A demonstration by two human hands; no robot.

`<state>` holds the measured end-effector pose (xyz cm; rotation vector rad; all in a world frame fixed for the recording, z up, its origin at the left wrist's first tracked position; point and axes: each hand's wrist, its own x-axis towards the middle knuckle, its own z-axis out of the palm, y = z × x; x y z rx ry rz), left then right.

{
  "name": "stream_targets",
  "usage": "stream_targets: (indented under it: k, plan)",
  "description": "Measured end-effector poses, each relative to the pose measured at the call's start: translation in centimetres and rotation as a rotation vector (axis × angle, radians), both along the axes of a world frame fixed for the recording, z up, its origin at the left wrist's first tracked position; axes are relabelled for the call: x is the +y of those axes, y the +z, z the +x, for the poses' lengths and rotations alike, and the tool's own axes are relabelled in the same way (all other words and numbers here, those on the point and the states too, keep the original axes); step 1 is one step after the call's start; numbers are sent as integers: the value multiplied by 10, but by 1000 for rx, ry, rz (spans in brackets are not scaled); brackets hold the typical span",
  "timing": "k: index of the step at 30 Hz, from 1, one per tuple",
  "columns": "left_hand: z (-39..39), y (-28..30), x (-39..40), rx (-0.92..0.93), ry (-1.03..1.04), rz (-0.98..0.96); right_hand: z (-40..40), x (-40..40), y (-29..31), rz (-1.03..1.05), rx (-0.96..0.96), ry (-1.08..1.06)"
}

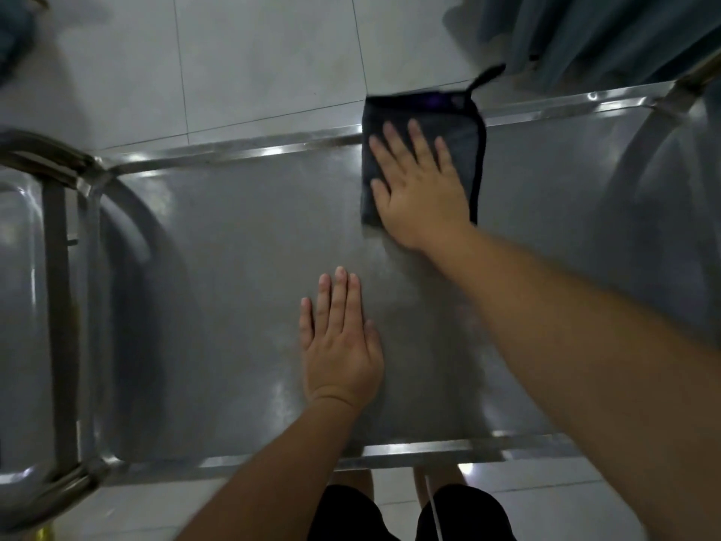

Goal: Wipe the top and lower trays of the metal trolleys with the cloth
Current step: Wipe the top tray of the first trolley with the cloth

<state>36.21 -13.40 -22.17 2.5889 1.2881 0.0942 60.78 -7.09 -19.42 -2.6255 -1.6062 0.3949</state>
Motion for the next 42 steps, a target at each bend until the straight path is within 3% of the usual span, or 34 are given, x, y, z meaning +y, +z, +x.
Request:
stream_targets:
  k: [3, 6, 13, 18, 21, 26, 33, 42]
  plan:
    - [0, 0, 0, 14, -5, -9, 17, 20, 1, -13, -3, -13]
    - [-1, -1, -2, 22, -11, -11, -3, -12, 0, 3, 14, -26]
    - [-2, -1, 1, 11, -21, -7, -86, -208, -4, 46, -28, 24]
    - [0, 0, 1, 7, -11, -26, -70, -296, -6, -13, -28, 33]
    - [1, 3, 0, 16, -9, -36, -44, -329, -6, -62, -44, -98]
    - [3, 8, 0, 45, -4, -81, 13, -392, -2, -174, -58, -511]
    - [6, 19, 2, 114, 0, -153, -8, -381, 8, -120, 16, -803]
    - [18, 60, 11, 150, 8, -328, -98, -372, 24, 69, 219, -691]
